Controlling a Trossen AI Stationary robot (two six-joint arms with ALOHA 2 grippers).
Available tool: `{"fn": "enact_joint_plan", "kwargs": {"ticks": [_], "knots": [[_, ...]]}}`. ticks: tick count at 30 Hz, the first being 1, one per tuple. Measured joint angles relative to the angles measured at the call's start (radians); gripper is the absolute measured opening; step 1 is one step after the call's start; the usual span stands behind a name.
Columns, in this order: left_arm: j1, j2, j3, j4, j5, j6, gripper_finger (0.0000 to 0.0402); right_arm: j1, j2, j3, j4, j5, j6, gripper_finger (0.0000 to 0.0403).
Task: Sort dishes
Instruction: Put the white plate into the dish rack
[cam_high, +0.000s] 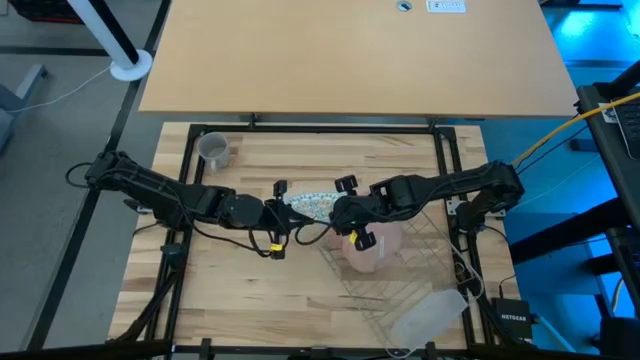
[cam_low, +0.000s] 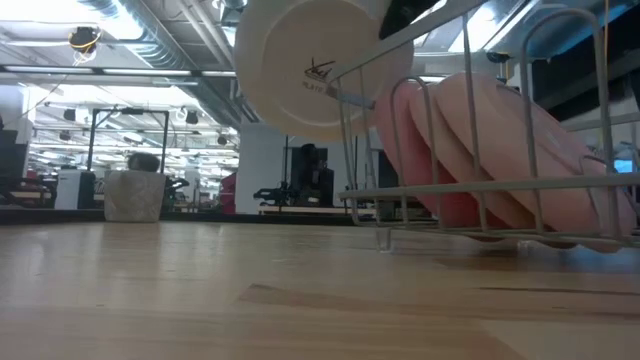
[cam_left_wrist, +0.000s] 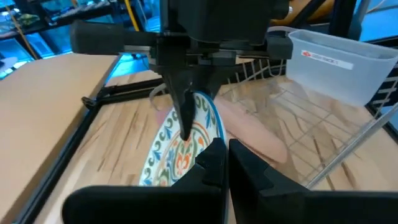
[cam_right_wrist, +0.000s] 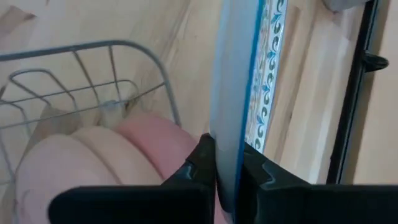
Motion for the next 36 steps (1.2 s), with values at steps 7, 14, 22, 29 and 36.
{"fn": "enact_joint_plan", "kwargs": {"ticks": [7, 14, 22, 29, 36], "knots": [[0.0, -0.041, 0.011, -0.009, -0.053, 0.088, 0.0001, -0.002, 0.0, 0.002, 0.024, 0.052, -0.023, 0.0017], [-0.003, -0.112, 0.016, 0.0, -0.095, 0.134, 0.0002, -0.004, -0.002, 0.002, -0.001, 0.157, -0.09, 0.0016], [-0.004, -0.214, 0.016, -0.009, -0.102, 0.116, 0.0001, 0.004, -0.002, 0.151, -0.107, 0.156, -0.105, 0.0016], [-0.014, -0.255, 0.016, -0.055, -0.103, 0.064, 0.0001, 0.072, -0.003, 0.392, -0.36, 0.128, -0.058, 0.0016], [-0.015, -0.254, 0.003, -0.097, -0.103, -0.025, 0.0, 0.163, -0.011, 0.651, -0.54, -0.162, 0.172, 0.0016]]}}
